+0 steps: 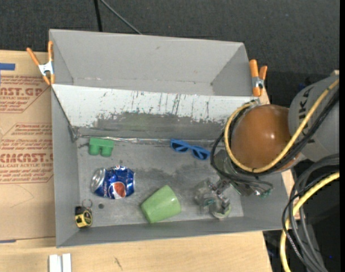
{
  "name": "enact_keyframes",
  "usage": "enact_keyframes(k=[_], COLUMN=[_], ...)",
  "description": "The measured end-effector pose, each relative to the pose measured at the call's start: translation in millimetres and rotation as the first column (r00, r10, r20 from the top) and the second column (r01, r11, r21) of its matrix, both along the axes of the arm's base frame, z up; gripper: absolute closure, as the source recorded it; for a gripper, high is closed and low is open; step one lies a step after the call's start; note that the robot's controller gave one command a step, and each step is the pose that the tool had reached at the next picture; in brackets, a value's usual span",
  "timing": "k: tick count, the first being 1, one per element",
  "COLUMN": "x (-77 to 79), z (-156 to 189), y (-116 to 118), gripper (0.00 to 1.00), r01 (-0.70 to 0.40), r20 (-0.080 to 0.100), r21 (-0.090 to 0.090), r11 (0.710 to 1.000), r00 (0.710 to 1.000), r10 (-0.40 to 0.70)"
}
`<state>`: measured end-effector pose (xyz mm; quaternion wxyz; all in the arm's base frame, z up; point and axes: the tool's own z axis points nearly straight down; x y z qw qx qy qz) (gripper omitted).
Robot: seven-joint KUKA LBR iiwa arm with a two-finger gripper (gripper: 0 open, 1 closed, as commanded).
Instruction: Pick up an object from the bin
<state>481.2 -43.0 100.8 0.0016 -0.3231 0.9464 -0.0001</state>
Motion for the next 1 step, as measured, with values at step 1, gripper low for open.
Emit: enact_keyframes(k=[1], x=[1.3], z=[54.5], y=[1.1], gripper=[1.0], r01=[0.001], r20=[0.003], r21=[0.0], r11=[1.0], r00=[1.0], r10=[-0.001])
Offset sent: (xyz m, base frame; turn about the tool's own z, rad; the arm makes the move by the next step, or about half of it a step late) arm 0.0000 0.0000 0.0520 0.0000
